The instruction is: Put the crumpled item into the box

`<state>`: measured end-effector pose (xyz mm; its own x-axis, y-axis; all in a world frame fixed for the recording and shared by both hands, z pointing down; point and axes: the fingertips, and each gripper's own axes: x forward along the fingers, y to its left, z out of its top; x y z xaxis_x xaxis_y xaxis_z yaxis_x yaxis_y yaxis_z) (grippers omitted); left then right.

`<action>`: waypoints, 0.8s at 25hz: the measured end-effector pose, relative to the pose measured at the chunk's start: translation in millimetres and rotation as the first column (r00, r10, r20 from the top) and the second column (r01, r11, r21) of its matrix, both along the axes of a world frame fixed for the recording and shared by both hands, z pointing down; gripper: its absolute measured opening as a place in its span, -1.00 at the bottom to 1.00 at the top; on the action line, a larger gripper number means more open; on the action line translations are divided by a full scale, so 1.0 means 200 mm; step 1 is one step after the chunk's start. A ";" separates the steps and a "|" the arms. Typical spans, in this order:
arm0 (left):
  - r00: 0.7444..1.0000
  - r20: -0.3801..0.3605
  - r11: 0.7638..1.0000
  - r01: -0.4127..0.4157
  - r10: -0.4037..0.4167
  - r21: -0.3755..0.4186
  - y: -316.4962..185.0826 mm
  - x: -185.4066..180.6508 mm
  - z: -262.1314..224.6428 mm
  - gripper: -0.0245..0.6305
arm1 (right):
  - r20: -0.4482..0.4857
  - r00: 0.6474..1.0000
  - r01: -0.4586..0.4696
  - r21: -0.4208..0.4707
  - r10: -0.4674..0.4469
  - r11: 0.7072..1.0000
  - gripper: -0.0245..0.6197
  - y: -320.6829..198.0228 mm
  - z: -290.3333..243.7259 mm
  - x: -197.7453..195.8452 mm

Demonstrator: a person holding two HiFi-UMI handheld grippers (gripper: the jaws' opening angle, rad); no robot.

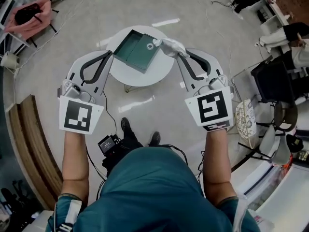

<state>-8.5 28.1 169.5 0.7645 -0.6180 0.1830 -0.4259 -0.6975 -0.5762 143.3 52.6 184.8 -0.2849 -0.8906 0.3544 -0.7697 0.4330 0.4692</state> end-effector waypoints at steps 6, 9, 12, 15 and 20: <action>0.998 -0.004 0.998 -0.063 0.063 -0.001 -0.20 -0.09 -0.02 -0.87 | -0.024 0.998 -0.051 0.007 0.051 0.999 -0.70 -0.16 -0.04 -0.10; 0.996 -0.009 0.996 -0.089 0.089 -0.005 -0.31 -0.16 -0.01 -0.87 | -0.029 0.996 -0.085 0.005 0.085 0.996 -0.70 -0.24 -0.03 -0.16; 0.994 -0.013 0.994 -0.111 0.111 -0.002 -0.39 -0.22 -0.01 -0.87 | -0.038 0.994 -0.102 0.006 0.103 0.995 -0.70 -0.31 -0.03 -0.22; 0.991 -0.023 0.992 -0.130 0.130 0.001 -0.44 -0.27 -0.01 -0.87 | -0.030 0.992 -0.126 0.003 0.126 0.992 -0.70 -0.36 -0.04 -0.28; 0.992 -0.028 0.992 -0.126 0.126 -0.001 -0.53 -0.34 0.01 -0.87 | -0.046 0.992 -0.115 -0.001 0.115 0.993 -0.70 -0.44 -0.03 -0.36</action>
